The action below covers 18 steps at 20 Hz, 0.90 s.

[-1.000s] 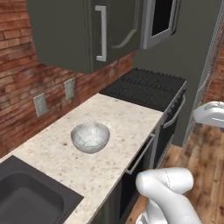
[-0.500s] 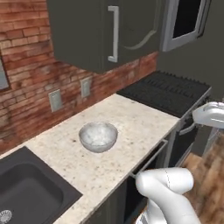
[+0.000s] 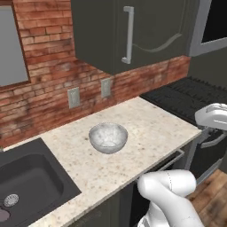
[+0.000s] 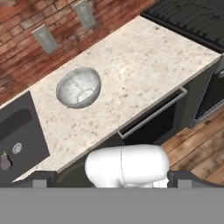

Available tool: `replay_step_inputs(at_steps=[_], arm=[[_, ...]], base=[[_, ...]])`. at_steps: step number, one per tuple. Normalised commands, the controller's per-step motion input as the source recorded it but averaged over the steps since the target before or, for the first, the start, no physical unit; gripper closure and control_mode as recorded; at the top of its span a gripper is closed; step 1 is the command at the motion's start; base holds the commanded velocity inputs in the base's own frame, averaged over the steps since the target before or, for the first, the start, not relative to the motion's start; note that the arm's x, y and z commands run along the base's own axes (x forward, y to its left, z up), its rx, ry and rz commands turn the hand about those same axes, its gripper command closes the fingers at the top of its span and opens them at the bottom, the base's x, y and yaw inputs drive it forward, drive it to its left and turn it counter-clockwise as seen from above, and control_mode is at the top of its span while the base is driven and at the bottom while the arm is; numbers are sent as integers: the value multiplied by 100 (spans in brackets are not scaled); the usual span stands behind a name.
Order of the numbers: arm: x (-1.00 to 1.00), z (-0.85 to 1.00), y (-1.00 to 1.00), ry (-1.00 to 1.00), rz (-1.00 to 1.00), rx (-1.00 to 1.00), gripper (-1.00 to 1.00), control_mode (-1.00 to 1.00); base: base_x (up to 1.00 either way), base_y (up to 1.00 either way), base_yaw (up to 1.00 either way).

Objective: Clear the mugs and bowl far away from the sink.

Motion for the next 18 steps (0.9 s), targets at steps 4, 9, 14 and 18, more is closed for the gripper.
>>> replay_step_inputs(at_steps=[4, 9, 14, 18], arm=[[0, 0, 0, 0, 0, 0, -100, 100], [0, 0, 0, 0, 0, 0, -100, 100], [0, 0, 0, 0, 0, 0, -100, 100], [0, 0, 0, 0, 0, 0, -100, 100]], base=[[43, 0, 37], [37, 5, 29], [28, 13, 23], [31, 14, 22]])
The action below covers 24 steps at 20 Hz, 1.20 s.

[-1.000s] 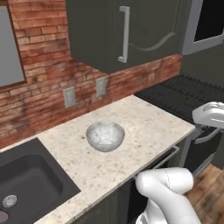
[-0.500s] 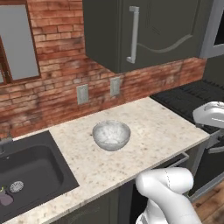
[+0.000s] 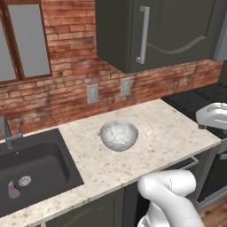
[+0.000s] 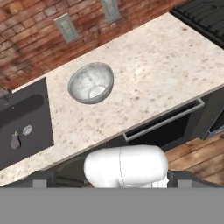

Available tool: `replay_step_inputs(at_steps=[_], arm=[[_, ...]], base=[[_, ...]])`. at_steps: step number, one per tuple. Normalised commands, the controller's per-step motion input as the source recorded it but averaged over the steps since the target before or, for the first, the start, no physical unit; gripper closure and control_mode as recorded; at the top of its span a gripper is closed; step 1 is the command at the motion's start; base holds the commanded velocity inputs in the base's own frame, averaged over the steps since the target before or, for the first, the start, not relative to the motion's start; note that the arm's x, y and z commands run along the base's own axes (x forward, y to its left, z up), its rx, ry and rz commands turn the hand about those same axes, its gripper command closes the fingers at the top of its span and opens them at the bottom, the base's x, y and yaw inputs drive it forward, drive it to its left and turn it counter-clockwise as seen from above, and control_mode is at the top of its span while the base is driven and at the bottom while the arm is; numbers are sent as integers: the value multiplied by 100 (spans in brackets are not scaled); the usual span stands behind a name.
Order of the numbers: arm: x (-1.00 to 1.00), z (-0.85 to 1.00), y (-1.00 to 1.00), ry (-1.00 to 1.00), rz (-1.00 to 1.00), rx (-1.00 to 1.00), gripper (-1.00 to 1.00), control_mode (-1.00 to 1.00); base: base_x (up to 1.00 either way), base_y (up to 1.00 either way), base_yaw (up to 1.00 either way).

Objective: Clear the mugs and bowl far away from the sink.

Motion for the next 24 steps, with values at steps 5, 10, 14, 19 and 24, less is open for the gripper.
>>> replay_step_inputs(at_steps=[5, 10, 14, 19, 24], arm=[[23, -27, 9, 0, 12, 0, -100, -100], [44, -47, 20, 0, 19, 0, -100, -100], [42, -51, 19, 0, 12, 4, -100, -100], [30, -46, 12, 0, 5, 5, -100, -100], [45, -44, 8, 0, 0, 6, -100, -100]], base=[[13, 7, 8], [0, 0, 0], [0, 0, 0], [0, 0, 0], [0, 0, 0]])
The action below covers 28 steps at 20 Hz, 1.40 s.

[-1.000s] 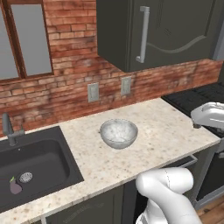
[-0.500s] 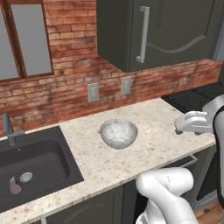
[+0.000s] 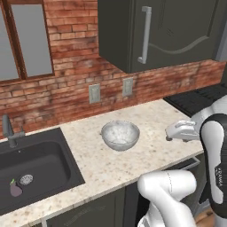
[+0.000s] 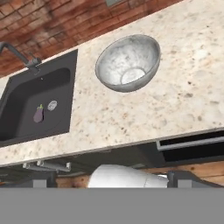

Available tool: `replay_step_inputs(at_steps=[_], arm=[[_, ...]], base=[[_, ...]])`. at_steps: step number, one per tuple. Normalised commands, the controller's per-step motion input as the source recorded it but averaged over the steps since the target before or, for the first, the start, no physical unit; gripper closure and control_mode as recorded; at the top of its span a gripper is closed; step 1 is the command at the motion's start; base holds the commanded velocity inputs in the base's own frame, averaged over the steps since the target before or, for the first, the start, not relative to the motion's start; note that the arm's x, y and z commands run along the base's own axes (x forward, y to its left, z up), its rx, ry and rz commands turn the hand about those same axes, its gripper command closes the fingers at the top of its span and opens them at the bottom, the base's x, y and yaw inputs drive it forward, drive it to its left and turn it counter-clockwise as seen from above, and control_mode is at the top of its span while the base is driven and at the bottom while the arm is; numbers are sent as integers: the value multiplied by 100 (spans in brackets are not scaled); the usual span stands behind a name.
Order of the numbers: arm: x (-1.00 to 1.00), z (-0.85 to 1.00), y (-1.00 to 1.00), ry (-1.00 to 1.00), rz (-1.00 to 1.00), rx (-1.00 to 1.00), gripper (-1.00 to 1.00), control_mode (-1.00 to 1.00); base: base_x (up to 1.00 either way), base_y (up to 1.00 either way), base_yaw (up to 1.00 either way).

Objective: Clear the mugs and bowl far away from the sink.

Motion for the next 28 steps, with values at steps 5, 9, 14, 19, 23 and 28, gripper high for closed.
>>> replay_step_inputs(at_steps=[5, 9, 14, 19, 23, 28], arm=[[73, -26, 1, 0, 0, 0, -100, -100], [67, -14, 4, 0, 0, 0, -100, -100], [52, -19, 0, 0, 0, 1, -100, -100], [39, -17, 10, -3, 2, 0, -100, -100], [38, -23, 19, 0, 1, 0, -100, -100], [29, -32, 19, 0, 0, 0, -100, -100]], base=[[0, 0, 0], [0, 0, 0], [0, 0, 0], [0, 0, 0], [0, 0, 0], [0, 0, 0]])
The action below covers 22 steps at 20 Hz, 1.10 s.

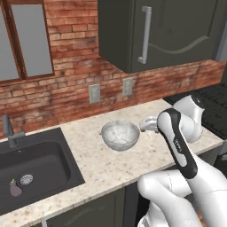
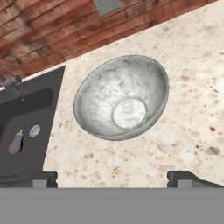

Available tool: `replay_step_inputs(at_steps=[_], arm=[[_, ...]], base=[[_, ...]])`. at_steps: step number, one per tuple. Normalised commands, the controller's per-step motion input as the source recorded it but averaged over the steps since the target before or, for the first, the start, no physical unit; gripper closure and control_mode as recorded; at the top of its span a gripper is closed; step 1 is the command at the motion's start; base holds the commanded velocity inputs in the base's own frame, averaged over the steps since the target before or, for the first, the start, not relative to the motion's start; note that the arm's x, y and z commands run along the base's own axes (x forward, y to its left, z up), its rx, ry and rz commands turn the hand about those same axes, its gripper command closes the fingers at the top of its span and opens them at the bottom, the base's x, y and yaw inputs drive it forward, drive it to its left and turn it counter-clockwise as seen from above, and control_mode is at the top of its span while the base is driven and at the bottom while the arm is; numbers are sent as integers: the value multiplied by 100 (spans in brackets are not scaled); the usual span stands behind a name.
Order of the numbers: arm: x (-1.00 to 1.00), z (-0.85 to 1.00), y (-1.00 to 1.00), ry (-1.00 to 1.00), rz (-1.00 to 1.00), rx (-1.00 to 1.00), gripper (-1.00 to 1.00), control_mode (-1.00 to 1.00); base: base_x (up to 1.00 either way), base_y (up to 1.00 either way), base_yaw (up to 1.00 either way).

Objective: Clear the mugs and bowl far away from the sink.

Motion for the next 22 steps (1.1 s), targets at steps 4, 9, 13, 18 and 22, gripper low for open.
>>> replay_step_inputs(at_steps=[4, 9, 13, 18, 22], arm=[[16, -31, 1, 2, 0, 0, -100, -100], [15, -24, 0, 6, 0, 0, -100, -100], [18, -10, 0, 7, 0, 0, -100, -100], [22, -8, 0, 5, 0, 0, -100, -100], [23, -18, 0, 9, 0, 0, -100, -100]], base=[[0, 0, 0], [0, 0, 0], [0, 0, 0], [0, 0, 0], [0, 0, 0]])
